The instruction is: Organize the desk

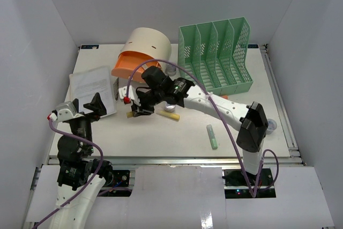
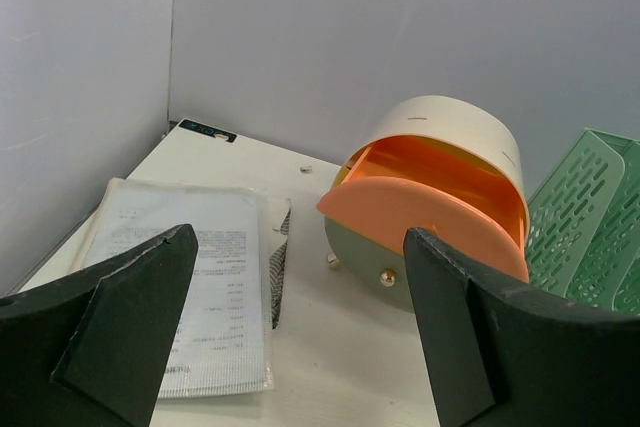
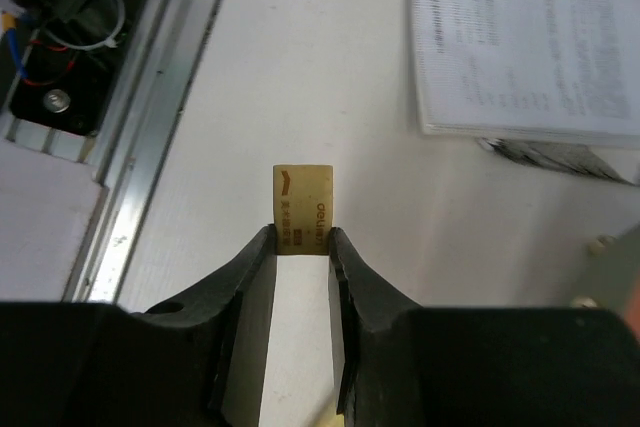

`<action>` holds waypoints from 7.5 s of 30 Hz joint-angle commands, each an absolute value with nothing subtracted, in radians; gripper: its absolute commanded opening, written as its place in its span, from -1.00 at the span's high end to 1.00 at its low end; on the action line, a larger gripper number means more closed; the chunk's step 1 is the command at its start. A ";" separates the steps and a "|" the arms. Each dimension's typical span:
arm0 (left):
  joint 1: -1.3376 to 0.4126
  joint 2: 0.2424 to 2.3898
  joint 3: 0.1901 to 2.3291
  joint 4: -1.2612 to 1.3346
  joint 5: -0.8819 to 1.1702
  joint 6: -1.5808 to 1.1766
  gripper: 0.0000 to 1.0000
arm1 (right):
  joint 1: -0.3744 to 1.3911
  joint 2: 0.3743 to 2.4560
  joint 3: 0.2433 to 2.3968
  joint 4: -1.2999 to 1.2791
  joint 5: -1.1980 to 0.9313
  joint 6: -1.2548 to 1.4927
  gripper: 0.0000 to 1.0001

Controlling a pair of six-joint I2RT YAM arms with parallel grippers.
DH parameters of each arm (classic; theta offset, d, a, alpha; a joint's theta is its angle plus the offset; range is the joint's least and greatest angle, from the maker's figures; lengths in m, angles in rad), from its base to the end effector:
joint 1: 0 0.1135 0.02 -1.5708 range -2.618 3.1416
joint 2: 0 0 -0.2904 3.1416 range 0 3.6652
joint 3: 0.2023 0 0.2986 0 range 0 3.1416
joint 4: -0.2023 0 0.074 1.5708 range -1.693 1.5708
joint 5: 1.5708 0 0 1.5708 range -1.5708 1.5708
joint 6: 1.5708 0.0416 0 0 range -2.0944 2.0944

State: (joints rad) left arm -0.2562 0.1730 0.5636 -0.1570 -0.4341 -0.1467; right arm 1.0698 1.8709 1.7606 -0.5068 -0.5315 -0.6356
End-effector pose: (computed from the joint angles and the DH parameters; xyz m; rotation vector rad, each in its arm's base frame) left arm 0.0918 -0.0060 0.3562 -0.2933 1.3274 -0.0487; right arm 0.2182 0.4423 0.3548 -1.8491 1.2072 0.8246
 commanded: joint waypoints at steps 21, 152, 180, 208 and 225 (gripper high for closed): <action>-0.249 0.321 0.562 -0.160 -0.208 -0.132 -0.95 | 0.791 2.037 2.148 -0.356 -0.151 -0.525 0.70; -0.072 1.727 1.178 0.101 0.359 -0.744 0.03 | 0.136 0.973 0.690 0.076 -0.946 -0.299 0.15; -0.067 1.396 0.831 0.147 0.442 -0.703 0.45 | 0.130 0.977 0.678 0.074 -0.942 -0.321 0.14; -0.064 1.250 0.704 0.118 0.454 -0.694 -0.01 | 0.125 1.008 0.662 0.065 -0.921 -0.363 -0.07; -0.067 0.930 0.658 -0.029 0.516 -0.421 -0.74 | 0.111 1.009 0.669 0.036 -0.947 -0.404 -0.30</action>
